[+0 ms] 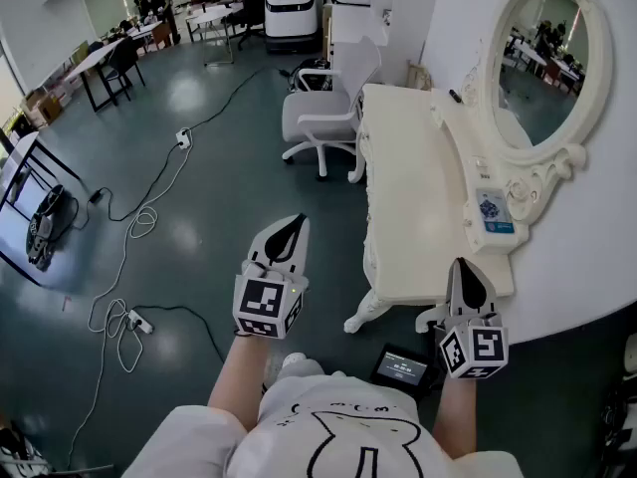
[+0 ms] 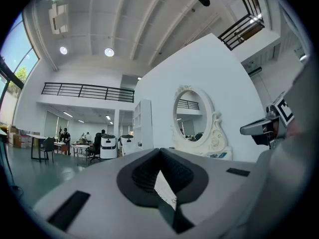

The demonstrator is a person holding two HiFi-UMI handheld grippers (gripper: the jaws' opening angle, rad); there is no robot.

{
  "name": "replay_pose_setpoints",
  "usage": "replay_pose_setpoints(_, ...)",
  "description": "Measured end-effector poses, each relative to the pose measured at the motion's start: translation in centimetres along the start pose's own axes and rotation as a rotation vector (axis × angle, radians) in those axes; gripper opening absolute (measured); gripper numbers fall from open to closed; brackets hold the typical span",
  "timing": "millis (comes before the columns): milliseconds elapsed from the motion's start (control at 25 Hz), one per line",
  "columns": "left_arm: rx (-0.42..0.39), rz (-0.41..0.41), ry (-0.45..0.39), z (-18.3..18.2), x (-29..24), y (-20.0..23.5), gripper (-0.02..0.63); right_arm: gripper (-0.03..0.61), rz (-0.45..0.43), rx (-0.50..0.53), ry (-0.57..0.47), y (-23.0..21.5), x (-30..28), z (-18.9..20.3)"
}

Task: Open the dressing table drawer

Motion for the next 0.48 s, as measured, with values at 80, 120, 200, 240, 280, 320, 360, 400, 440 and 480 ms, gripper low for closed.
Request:
replay_pose_setpoints(80, 0.002, -0.003, -0.003, -0.2, 0.0, -0.2, 0.023, 0.012, 0.0, -0.006, -0.002, -0.4, -0.1, 0.0)
replay_pose_setpoints(120, 0.003, -0.005, -0.004, -0.2, 0.0, -0.3, 0.023, 0.012, -0.001, -0.009, -0.003, -0.5, -0.2, 0.0)
replay_pose_setpoints(200, 0.002, -0.01, -0.005, -0.3, 0.1, -0.3, 0.023, 0.012, -0.008, -0.009, -0.003, -0.6, -0.4, 0.1)
replay_pose_setpoints(240, 0.002, -0.014, -0.006, -0.4, 0.2, -0.2, 0.023, 0.012, -0.014, -0.006, -0.002, -0.5, -0.6, 0.0)
replay_pose_setpoints(280, 0.002, -0.021, -0.01, -0.6, 0.2, 0.0, 0.023, 0.012, -0.021, -0.004, -0.001, -0.3, -0.8, 0.0)
replay_pose_setpoints(320, 0.002, -0.027, -0.013, -0.7, 0.3, 0.2, 0.023, 0.014, -0.028, -0.002, 0.002, -0.1, -1.1, 0.0)
replay_pose_setpoints(360, 0.002, -0.033, -0.017, -0.8, 0.3, 0.5, 0.023, 0.012, -0.034, 0.0, 0.005, 0.1, -1.4, 0.1)
replay_pose_setpoints(400, 0.003, -0.037, -0.019, -0.8, 0.3, 0.8, 0.023, 0.012, -0.042, 0.004, 0.008, 0.4, -1.7, 0.2)
replay_pose_setpoints(440, 0.004, -0.04, -0.018, -0.7, 0.2, 1.1, 0.023, 0.012, -0.054, 0.013, 0.009, 0.7, -1.9, 0.3)
replay_pose_setpoints(480, 0.006, -0.041, -0.017, -0.6, 0.1, 1.4, 0.023, 0.012, -0.071, 0.026, 0.008, 1.1, -2.2, 0.4)
Point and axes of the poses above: the fingertips, and each gripper's own axes: x backward along the fingers, y to its left, z out of its underside, the point moved 5 cm from there along x, backward along the fingers, and after that the axes turned 4 degrees about y, right-handed, at the moved point
